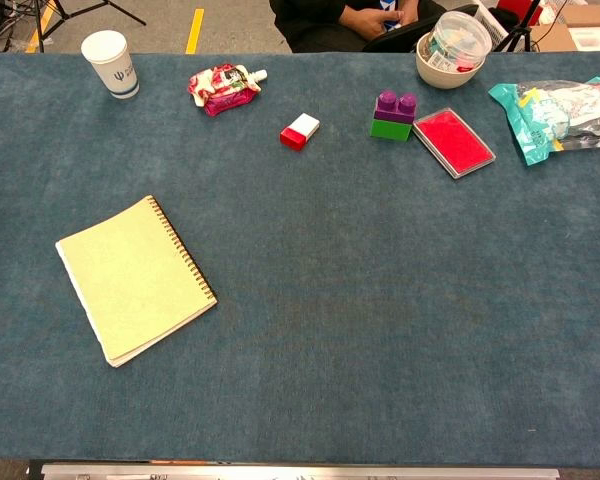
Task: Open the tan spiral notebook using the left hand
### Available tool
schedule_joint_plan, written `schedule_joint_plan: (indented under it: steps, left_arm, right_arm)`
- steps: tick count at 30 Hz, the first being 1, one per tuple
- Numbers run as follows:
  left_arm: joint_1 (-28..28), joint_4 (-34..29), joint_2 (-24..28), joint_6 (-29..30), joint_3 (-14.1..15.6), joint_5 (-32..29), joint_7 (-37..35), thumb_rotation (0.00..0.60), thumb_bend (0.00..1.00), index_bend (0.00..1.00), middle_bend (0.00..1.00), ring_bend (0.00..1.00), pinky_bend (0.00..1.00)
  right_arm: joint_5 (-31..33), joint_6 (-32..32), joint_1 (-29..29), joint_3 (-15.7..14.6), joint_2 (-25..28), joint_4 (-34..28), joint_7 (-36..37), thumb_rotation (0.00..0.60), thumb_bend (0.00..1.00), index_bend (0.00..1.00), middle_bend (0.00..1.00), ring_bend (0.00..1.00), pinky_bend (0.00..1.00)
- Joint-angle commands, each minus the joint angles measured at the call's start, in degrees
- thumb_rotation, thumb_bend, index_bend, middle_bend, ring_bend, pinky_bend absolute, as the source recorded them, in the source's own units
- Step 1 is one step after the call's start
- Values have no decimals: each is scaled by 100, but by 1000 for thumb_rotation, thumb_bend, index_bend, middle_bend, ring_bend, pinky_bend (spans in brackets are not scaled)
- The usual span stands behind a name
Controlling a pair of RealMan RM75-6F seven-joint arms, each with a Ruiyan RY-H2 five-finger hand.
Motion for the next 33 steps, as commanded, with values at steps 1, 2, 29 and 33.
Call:
schedule_joint_plan:
  steps: [1, 2, 29, 33]
  left_arm:
    - [-4, 35, -18, 0, 6, 21, -22, 600, 518, 61, 50, 10, 0]
    - [-9, 40, -15, -15, 11, 24, -35, 600, 518, 61, 50, 10, 0]
    - [-1123, 1753, -71, -1145, 728, 1759, -820, 600, 341, 65, 50, 10, 0]
    - [-1230, 2178, -398, -1046, 819, 1996, -926, 600, 322, 65, 52, 10, 0]
  right_arm:
    - [26, -32, 3, -1, 23, -15, -49, 600, 395, 363, 373, 231, 291]
    - [9, -19, 7, 4, 25, -30, -50, 600, 395, 363, 373, 231, 291]
    - [-169, -12, 77, -3, 92, -216, -165, 600, 394, 363, 373, 231, 291]
    - [-176, -10, 82, -7, 96, -258, -224, 600, 395, 363, 373, 232, 291]
